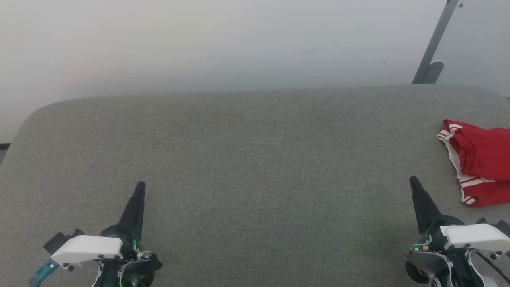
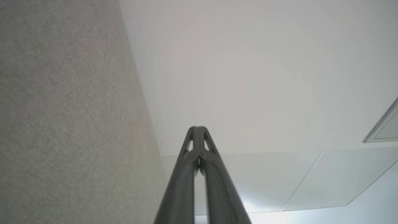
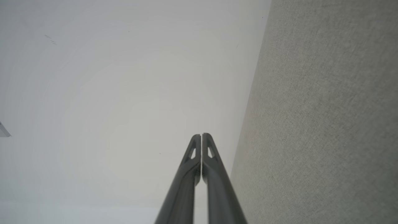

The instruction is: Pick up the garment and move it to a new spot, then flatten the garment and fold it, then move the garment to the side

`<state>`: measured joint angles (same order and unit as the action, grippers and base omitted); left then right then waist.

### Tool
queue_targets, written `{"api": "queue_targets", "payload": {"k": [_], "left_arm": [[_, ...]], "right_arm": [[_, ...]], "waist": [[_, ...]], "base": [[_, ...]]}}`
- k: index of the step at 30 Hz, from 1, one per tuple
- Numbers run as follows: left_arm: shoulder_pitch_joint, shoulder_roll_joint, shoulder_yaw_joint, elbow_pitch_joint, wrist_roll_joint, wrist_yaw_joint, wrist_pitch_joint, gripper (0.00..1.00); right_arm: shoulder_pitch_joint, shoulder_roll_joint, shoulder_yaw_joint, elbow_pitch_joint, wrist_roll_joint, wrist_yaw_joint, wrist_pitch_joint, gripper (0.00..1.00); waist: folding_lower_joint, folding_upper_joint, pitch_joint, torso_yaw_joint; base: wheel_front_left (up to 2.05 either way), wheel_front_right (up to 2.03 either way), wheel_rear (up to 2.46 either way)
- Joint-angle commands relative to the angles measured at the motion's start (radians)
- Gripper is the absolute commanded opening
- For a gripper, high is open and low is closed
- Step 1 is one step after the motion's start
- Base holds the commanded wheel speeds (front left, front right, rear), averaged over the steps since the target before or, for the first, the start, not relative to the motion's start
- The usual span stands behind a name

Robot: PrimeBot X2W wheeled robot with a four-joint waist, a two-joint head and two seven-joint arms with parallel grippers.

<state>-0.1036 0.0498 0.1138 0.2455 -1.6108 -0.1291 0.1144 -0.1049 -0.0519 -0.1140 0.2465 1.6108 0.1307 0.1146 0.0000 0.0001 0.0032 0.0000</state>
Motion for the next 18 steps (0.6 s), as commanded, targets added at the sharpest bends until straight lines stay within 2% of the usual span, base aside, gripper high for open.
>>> {"api": "queue_targets", "payload": {"k": [1,18], "left_arm": [[-0.012,-0.002,0.003,0.0,-0.002,-0.003,0.004,0.0],[-0.012,-0.002,0.002,0.0,-0.003,-0.003,0.004,0.0]], "right_arm": [[-0.007,0.004,-0.001,-0.004,0.004,0.0,0.003,0.0],[-0.007,0.004,-0.001,-0.004,0.004,0.0,0.003,0.0]], "waist": [[0.0,-0.0001,0.0,0.0],[0.0,-0.0001,0.0,0.0]], "base": [[0.0,0.0,0.0],[0.0,0.0,0.0]]}}
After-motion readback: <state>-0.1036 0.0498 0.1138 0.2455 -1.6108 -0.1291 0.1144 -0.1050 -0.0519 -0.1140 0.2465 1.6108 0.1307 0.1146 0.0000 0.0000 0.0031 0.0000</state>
